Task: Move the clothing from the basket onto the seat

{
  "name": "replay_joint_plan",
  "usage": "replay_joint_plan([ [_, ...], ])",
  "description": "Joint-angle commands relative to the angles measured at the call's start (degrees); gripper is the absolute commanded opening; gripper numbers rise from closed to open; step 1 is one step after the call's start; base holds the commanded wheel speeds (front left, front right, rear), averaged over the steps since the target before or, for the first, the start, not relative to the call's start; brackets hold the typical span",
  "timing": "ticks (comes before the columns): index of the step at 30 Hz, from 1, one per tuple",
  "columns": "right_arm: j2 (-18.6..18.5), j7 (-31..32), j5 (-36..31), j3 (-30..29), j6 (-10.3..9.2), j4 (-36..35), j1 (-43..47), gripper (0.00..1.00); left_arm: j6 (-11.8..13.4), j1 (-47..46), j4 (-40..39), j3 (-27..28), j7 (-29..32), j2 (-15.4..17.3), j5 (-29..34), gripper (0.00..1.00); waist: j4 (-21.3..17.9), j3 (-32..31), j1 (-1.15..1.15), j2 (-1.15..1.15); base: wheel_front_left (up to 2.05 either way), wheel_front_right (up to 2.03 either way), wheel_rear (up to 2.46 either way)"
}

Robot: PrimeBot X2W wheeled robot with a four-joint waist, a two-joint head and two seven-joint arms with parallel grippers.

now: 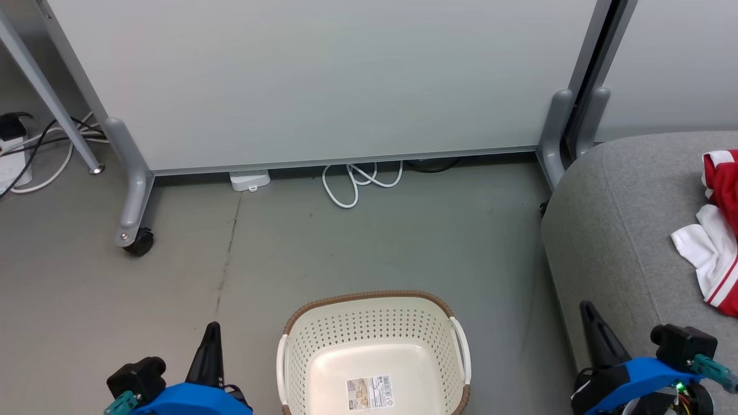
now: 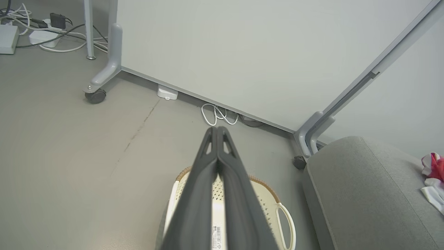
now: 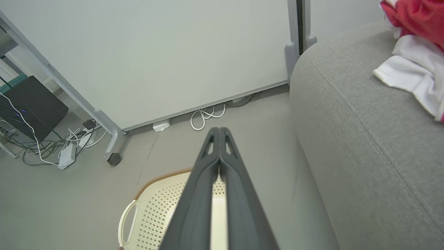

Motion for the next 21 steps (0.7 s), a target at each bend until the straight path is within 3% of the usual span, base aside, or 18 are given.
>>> replay_joint_plan([
  [1,-0.2,0.1,2.0,-0.2,0.00,-1.1,-1.0,0.00,0.0,-1.4,-1.3,0.5,0.3,0.1,-1.6,0.00,-0.1,0.0,0.00,0.00,0.00,0.00,0.00],
  [21,-0.2,2.9,21.7,-0.8,0.00,-2.2,-1.7,0.00,0.0,-2.0,-5.0,3.5,5.2,-0.1,-18.4,0.00,-1.5,-0.2,0.00,0.00,0.00,0.00,0.00],
])
